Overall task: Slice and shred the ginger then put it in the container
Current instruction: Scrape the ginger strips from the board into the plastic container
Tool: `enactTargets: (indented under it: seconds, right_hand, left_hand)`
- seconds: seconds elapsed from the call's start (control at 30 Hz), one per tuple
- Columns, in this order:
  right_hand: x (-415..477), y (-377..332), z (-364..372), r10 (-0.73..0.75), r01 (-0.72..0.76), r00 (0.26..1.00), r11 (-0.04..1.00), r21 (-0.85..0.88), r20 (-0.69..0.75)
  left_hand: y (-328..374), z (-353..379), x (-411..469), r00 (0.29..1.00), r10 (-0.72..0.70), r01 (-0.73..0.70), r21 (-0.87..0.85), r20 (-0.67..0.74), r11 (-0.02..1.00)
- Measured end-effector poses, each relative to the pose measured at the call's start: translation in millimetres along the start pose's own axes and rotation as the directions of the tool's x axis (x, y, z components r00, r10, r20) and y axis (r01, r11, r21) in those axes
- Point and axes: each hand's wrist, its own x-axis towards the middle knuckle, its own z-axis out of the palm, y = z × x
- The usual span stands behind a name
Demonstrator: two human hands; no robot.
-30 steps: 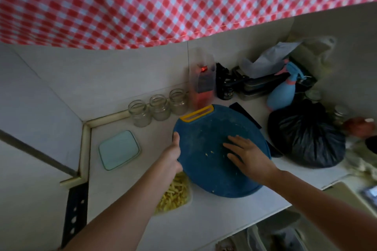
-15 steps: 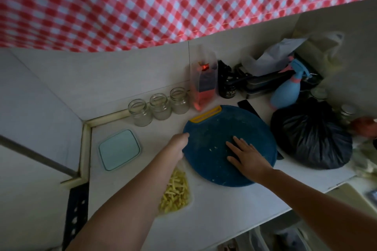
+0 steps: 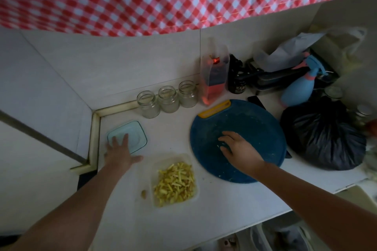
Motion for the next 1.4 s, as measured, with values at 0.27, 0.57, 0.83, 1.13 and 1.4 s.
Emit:
enactTargets:
  seconds: [0.27,0.57,0.83,1.13,1.4]
  right_hand:
    - [15.7,-43.5,8.2,-0.083,0.083,0.997,0.987,0.138,-0.003]
    - [31.3,-105.5,-20.6,-0.19,0.224,0.974,0.894,0.388,-0.124]
    - [33.1,-129.9,-19.9,-0.066,0.069,0.997,0.805,0.589,-0.027]
    - [6.7,-92.9,17.1,0.182,-0.258,0.959,0.875,0.409,0.216]
    - [-0.6,-91.9,32.1,0.254,-0.394,0.889,0.849,0.351,0.382]
  left_hand:
    - [-12.9,4.7,-16.4,0.952,0.285,-0.234,0.338,-0.109,0.912]
    - [-17.4,-87.4,-62.5,0.602,0.366,-0.582,-0.076,-0.71,0.81]
    - [12.2,-97.1,-81.4,0.89,0.436,-0.346,-0.822,-0.136,0.452]
    - [28.3,-26.8,-81.3,0.916,0.4,-0.186,-0.88,0.005,0.437]
    - [17.9,17.8,-90.7,0.997,0.071,-0.029,-0.755,0.024,0.655]
